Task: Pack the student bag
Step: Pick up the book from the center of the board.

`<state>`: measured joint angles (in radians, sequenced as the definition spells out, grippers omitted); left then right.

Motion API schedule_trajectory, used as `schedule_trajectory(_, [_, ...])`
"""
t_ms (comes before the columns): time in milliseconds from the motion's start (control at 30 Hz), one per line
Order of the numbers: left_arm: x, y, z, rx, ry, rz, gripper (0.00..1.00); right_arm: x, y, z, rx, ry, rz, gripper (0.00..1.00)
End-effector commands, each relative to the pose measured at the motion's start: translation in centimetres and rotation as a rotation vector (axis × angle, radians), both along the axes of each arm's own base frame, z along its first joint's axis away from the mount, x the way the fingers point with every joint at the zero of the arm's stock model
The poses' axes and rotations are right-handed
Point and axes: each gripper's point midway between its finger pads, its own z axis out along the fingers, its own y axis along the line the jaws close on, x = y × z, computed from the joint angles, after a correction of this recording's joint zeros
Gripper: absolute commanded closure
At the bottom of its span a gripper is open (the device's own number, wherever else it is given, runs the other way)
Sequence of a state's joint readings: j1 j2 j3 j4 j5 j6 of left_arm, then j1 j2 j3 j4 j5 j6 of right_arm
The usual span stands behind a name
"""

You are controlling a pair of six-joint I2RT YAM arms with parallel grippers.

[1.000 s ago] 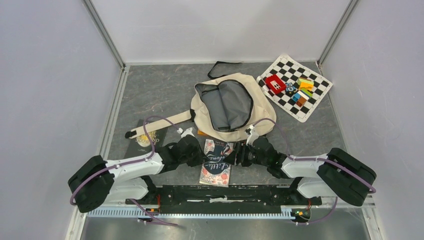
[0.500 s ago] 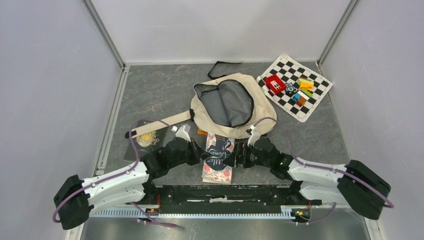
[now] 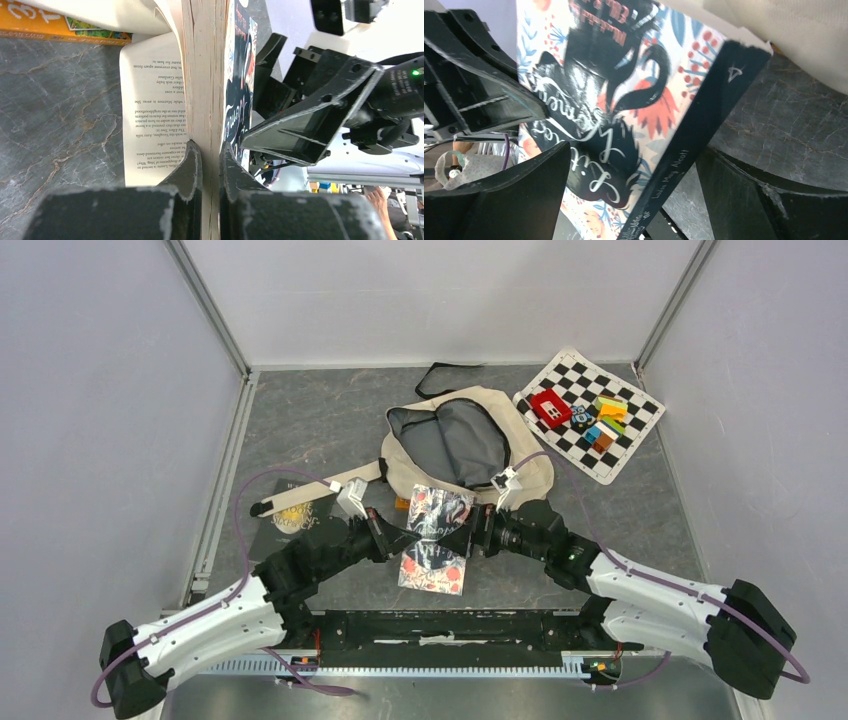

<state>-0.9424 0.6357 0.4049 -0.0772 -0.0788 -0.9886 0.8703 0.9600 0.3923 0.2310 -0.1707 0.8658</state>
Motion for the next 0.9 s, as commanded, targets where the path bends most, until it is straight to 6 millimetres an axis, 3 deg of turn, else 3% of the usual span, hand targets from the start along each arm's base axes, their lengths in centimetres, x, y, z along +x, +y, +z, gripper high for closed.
schedule_trajectory(0, [1.0, -0.5, 9.4, -0.227, -0.236, 0.017, 0.98, -0.1, 1.2, 2.2, 0.057, -0.033, 0.051, 0.02])
schedule_trajectory(133, [1.0, -0.1, 9.9, -0.241, -0.26, 0.022, 0.98, -0.3, 1.7, 3.3, 0.097, -0.051, 0.072, 0.02])
schedule_trajectory(233, [0.7, -0.3, 10.1, -0.25, -0.277, 0.001, 0.98, -0.3, 1.8, 4.9, 0.14, -0.091, 0.08, 0.11])
schedule_trajectory(333, [0.4, -0.9, 10.2, -0.262, -0.28, -0.032, 0.98, -0.1, 1.8, 7.0, 0.185, -0.147, 0.076, 0.37])
schedule_trajectory(467, [0.3, -1.3, 9.7, -0.241, -0.266, -0.048, 0.95, 0.4, 1.6, 9.4, 0.214, -0.222, 0.055, 0.79])
schedule_trajectory(500, [0.4, -1.1, 9.4, -0.23, -0.26, -0.039, 0.87, 0.6, 1.5, 10.2, 0.217, -0.247, 0.051, 0.89])
schedule_trajectory(533, [0.5, -0.9, 9.2, -0.213, -0.258, -0.031, 0.71, 0.8, 1.5, 10.8, 0.21, -0.272, 0.047, 0.96])
schedule_trajectory(567, [0.7, -0.7, 9.0, -0.195, -0.259, -0.021, 0.46, 1.0, 1.4, 11.5, 0.203, -0.297, 0.046, 1.0])
schedule_trajectory(633, [0.9, 0.0, 8.8, -0.16, -0.261, 0.005, 0.09, 1.4, 1.2, 13.2, 0.19, -0.359, 0.04, 1.0])
schedule_trajectory(667, [1.0, 0.3, 8.9, -0.148, -0.262, 0.018, 0.01, 1.4, 1.1, 13.8, 0.185, -0.388, 0.042, 1.0])
schedule_trajectory(867, [0.3, 0.6, 8.7, -0.017, -0.286, -0.048, 0.0, 0.4, 1.0, 18.0, 0.205, -0.528, 0.115, 1.0])
